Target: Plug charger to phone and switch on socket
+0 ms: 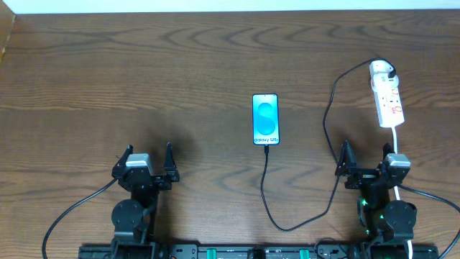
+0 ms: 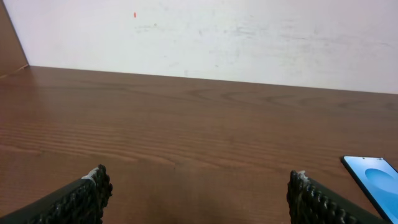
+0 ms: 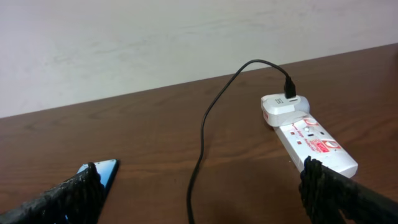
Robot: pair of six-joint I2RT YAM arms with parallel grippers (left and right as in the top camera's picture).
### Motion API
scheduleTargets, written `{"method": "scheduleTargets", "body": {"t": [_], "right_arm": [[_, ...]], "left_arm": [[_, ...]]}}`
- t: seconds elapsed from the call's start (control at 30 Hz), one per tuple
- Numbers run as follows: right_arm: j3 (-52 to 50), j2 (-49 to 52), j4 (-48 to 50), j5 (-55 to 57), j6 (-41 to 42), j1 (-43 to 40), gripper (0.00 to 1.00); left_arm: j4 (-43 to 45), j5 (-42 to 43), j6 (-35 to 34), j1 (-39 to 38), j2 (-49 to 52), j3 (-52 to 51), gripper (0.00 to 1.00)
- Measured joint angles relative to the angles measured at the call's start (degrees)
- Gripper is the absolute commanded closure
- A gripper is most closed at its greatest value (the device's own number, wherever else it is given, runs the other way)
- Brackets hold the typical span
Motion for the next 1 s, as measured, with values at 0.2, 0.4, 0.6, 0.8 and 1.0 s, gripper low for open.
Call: {"method": "scheduleTargets", "body": {"t": [0.2,0.4,0.6,0.8,1.0], "right_arm": [[0.00,0.00,0.02,-0.26,-2.03,0.00,0.01],[0.00,0.00,0.00,-0.76,-6.38,0.00,0.01],[0.00,0.00,0.00,-0.94,-9.16,0.00,0.01],[0.00,0.00,0.00,-1.09,-9.79,0.00,0.01],[0.00,0.00,0.00,-1.09,-9.90,0.00,0.01]], "left_arm": [[0.00,0.00,0.00,0.00,0.00,0.00,0.08],[0.00,0.00,0.00,0.00,0.00,0.00,0.08],[0.00,0.00,0.00,0.00,0.00,0.00,0.08],[0.00,0.00,0.00,0.00,0.00,0.00,0.08],[0.00,0.00,0.00,0.00,0.00,0.00,0.08]]}}
